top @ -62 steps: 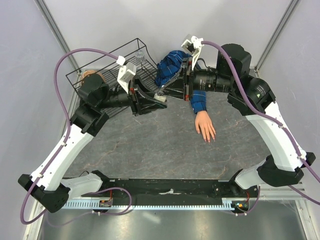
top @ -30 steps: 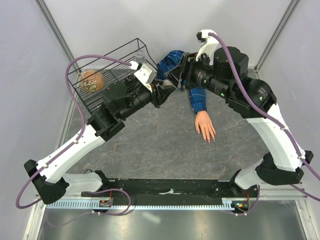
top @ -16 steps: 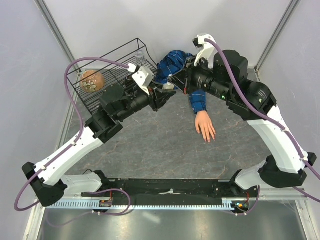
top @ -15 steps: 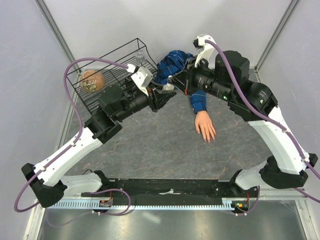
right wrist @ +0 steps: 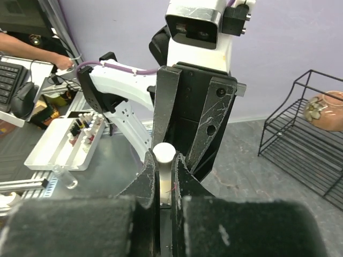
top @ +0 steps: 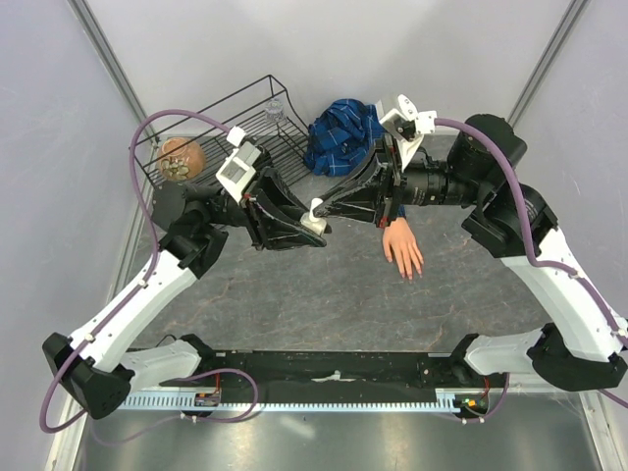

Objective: Paint the nails

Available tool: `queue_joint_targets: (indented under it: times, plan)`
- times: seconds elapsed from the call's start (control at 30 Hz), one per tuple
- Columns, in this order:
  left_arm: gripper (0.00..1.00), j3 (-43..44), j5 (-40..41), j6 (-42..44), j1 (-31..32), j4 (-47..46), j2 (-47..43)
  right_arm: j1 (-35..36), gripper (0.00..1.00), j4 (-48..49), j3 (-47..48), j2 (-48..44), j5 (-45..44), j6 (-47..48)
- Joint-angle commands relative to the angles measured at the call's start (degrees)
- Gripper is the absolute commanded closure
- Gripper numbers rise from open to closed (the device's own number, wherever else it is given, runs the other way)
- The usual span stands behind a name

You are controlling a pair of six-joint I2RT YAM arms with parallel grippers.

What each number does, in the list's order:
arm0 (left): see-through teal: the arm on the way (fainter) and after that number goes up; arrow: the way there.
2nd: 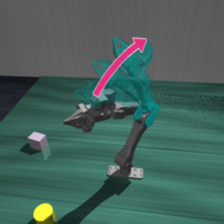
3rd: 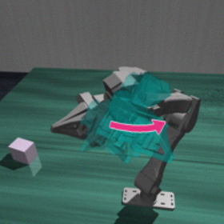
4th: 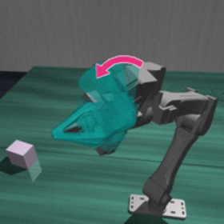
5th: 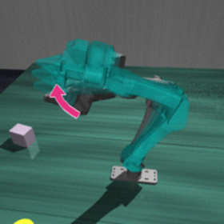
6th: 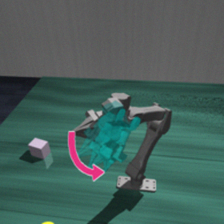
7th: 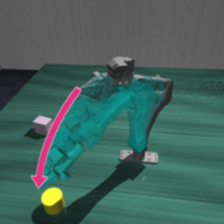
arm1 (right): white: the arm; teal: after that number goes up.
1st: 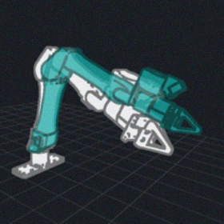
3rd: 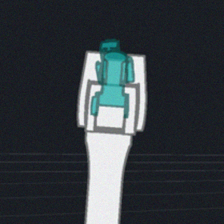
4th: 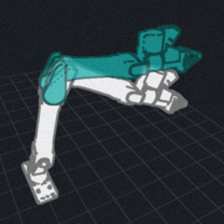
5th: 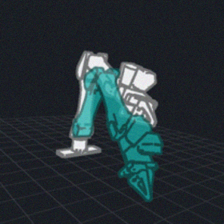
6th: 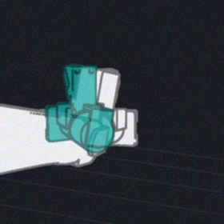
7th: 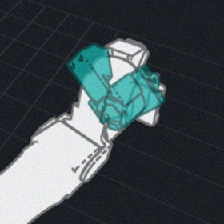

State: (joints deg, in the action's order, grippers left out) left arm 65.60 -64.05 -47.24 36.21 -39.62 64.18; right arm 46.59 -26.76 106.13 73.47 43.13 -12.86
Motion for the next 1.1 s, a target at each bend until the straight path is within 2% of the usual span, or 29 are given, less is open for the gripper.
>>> queue_joint_targets:
  times: [0.0, 0.03, 0.07, 0.1, 0.13, 0.17, 0.27, 0.4, 0.53, 0.63, 0.73, 0.77, 1.0, 1.07]
  plan:
    - [0.98, 4.88, 2.43, 12.98, -1.23, 13.99, -3.79, 1.05, 0.99, -1.27, 0.22, 0.09, 6.44, -2.25]
    - [0.98, 6.45, 4.09, 16.01, -1.23, 20.83, -3.98, 1.05, 0.90, -1.36, 0.92, 0.09, 5.48, -2.43]
    - [0.98, 7.16, 5.24, 18.39, -1.23, 24.03, -4.06, 1.05, 0.73, -1.36, 1.10, 0.09, 3.99, -2.69]
    - [0.98, 7.87, 6.56, 22.24, -1.23, 26.32, -4.33, 1.05, 0.63, -1.27, 1.19, 0.01, 3.45, -3.04]
    - [0.98, 8.48, 8.66, 23.76, -1.23, 29.13, -4.42, 1.05, 0.49, -1.27, 1.36, -0.17, 2.14, -3.39]
    - [0.98, 8.75, 10.16, 25.08, -1.23, 30.37, -4.50, 1.05, 0.29, -1.71, 1.28, -0.35, 0.48, -3.57]
    - [0.98, 9.37, 17.27, 30.62, -1.14, 35.55, -5.21, 1.05, 0.04, -4.33, 2.68, -0.61, -7.51, -3.31]
    - [0.98, 9.63, 27.38, 39.13, -0.96, 39.26, -6.26, 1.14, 0.02, -10.93, 8.21, 1.93, -24.63, -3.83]
    - [0.98, 10.16, 40.45, 46.18, 2.36, 41.28, -5.74, 1.40, 0.07, -15.42, 13.48, 4.31, -35.19, -6.29]
    - [0.98, 10.77, 45.57, 50.31, 5.26, 41.02, -4.42, 2.01, 0.13, -17.69, 17.69, 7.12, -39.42, -6.56]
    - [0.98, 11.30, 49.35, 53.30, 8.69, 40.67, -3.10, 2.28, 0.27, -19.81, 21.74, 9.93, -41.28, -7.26]
    - [0.98, 11.30, 50.33, 54.18, 9.31, 40.58, -2.92, 2.28, 0.34, -20.17, 22.28, 10.46, -41.90, -7.44]
    - [0.98, 11.39, 54.21, 54.19, 11.25, 38.12, -1.34, 2.45, 0.39, -20.52, 21.76, 11.08, -41.56, -7.18]
    - [0.98, 11.39, 55.26, 53.23, 11.43, 37.25, -0.81, 2.54, 0.44, -20.61, 21.58, 11.17, -41.38, -7.18]
